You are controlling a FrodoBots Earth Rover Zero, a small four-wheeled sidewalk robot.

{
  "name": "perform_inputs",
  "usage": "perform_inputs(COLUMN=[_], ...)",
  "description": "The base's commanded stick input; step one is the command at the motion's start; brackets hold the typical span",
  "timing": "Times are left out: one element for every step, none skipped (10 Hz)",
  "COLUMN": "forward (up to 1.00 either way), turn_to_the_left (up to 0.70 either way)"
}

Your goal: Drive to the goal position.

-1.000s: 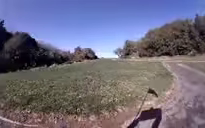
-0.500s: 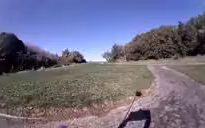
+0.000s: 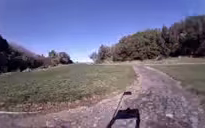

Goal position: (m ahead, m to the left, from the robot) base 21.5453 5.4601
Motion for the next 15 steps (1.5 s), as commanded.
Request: perform_inputs(forward=[0.7,0.7,0.7,0.7,0.7,0.7,0.7,0.7,0.7,0.7,0.7,0.7,0.7,0.7,0.61], turn_to_the_left=[-0.35,-0.35,-0.35,-0.35,-0.35,-0.35,-0.35,-0.35,-0.35,-0.35,-0.35,-0.35,-0.35,-0.35,-0.22])
